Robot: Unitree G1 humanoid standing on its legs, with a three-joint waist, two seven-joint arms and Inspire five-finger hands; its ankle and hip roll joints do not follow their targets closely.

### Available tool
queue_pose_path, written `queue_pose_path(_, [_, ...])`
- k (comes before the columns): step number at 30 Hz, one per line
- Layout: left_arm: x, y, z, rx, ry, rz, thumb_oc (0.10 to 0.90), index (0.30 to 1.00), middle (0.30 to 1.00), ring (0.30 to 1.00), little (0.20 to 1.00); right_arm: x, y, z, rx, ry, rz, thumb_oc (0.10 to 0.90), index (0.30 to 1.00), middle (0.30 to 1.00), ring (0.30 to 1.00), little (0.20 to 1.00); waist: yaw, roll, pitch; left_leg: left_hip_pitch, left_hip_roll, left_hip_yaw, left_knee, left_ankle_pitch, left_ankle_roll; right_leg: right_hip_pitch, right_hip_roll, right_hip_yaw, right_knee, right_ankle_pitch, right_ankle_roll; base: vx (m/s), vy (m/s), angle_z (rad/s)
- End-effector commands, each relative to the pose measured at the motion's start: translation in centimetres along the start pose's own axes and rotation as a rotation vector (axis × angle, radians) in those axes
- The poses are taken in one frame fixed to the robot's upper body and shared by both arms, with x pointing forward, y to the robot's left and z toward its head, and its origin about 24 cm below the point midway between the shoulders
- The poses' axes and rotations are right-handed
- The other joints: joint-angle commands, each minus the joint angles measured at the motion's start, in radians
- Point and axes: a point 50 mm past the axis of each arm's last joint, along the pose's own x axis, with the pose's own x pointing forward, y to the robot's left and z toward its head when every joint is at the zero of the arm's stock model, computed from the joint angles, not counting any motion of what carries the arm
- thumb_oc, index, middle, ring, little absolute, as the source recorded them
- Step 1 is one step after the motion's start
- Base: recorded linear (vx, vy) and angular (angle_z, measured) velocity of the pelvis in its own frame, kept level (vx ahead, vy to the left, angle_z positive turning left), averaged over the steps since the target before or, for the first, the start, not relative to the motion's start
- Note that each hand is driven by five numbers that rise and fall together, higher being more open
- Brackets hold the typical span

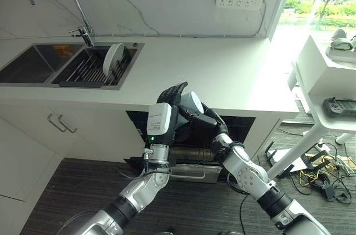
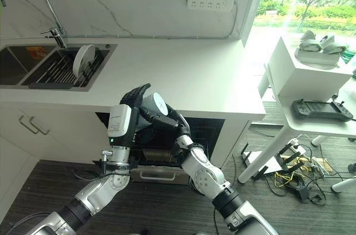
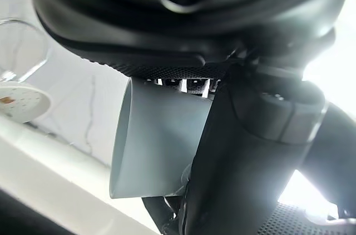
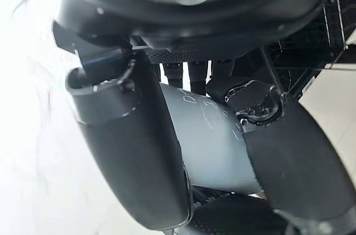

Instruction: Place the dishes in the dishwasher.

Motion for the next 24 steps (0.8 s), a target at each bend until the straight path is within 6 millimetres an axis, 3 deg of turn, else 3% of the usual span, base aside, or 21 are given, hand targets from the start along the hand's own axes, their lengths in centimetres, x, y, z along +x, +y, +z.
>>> queue_pose_path(1, [4.5,2.0,4.8,-0.074,-0.269,0.193,0.8,0.9,0.9,0.9,0.9,0.5,5.9,3.4,0.24,-0.198,0.202,0.4,0.3,0.3,0.3,0.3,-0.004,-0.021,-0.05,-0.016,0.018,0.017,0.096,-0.148,0.043,0.088,-0.025,0.028,-0.151,0.052,0.091,0.01,0.011,-0.05])
queue_pose_path(12, [4.3,1.4,5.3,-0.05,-0.283,0.112,0.8,0.9,0.9,0.9,0.9,0.3,5.6,3.2,0.323,-0.189,0.216,0.4,0.3,0.3,0.3,0.3,-0.017,-0.018,-0.05,-0.014,0.018,0.024,0.096,-0.15,0.047,0.085,-0.02,0.036,-0.151,0.052,0.093,0.0,0.001,0.0])
queue_pose_path(21, [3.9,1.2,4.9,0.007,-0.271,0.08,0.8,0.9,0.9,0.9,0.9,-0.2,4.2,6.2,0.277,-0.423,0.098,0.4,0.3,0.3,0.3,0.3,-0.022,-0.016,-0.046,-0.014,0.019,0.028,0.096,-0.149,0.047,0.082,-0.021,0.039,-0.151,0.055,0.094,0.0,0.0,0.0])
queue_pose_path(24, [3.5,0.7,5.1,-0.03,-0.293,-0.066,0.8,0.9,0.9,0.9,0.9,-0.6,3.8,7.4,0.265,-0.483,0.087,0.4,0.3,0.3,0.3,0.3,-0.025,-0.011,-0.044,-0.013,0.018,0.029,0.096,-0.15,0.048,0.083,-0.021,0.041,-0.151,0.055,0.096,0.0,0.0,0.0])
